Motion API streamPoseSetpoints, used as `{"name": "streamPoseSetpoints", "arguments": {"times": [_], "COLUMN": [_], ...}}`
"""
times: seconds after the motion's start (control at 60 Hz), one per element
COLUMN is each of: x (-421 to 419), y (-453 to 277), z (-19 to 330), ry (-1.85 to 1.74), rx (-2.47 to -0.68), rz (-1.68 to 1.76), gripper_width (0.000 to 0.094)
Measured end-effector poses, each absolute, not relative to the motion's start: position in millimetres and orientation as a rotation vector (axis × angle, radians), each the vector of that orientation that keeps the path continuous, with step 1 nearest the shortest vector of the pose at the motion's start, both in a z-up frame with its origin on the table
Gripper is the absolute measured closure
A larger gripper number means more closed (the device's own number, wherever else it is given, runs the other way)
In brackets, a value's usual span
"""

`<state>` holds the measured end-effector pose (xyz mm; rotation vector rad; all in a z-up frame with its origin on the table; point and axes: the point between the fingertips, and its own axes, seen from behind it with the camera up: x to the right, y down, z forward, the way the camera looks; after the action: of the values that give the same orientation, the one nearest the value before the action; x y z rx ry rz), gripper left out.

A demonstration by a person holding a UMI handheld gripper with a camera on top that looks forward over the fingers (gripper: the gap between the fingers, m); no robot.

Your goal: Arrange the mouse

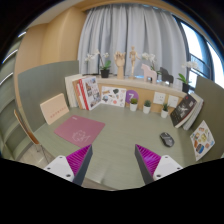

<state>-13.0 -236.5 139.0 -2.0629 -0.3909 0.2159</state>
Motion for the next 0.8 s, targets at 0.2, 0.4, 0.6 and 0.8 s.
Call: {"name": "streamPoseSetpoints", "arguments": {"times": [0.2,0.4,0.6,0.8], "x": [88.2,169.5,211.4,229.8], "y": [-223.9,-174.6,-108.2,-40.5], "z": [65.9,26.9,3.1,-8.9], "ry": [-0.257,-0.127,-0.070,-0.048], "rx": [-2.182,-2.237,-2.267,-2.284], "rz": [0.095,-0.005,-0.020,0.003], "gripper_width": [0.0074,0.0073,0.0076,0.0076]}}
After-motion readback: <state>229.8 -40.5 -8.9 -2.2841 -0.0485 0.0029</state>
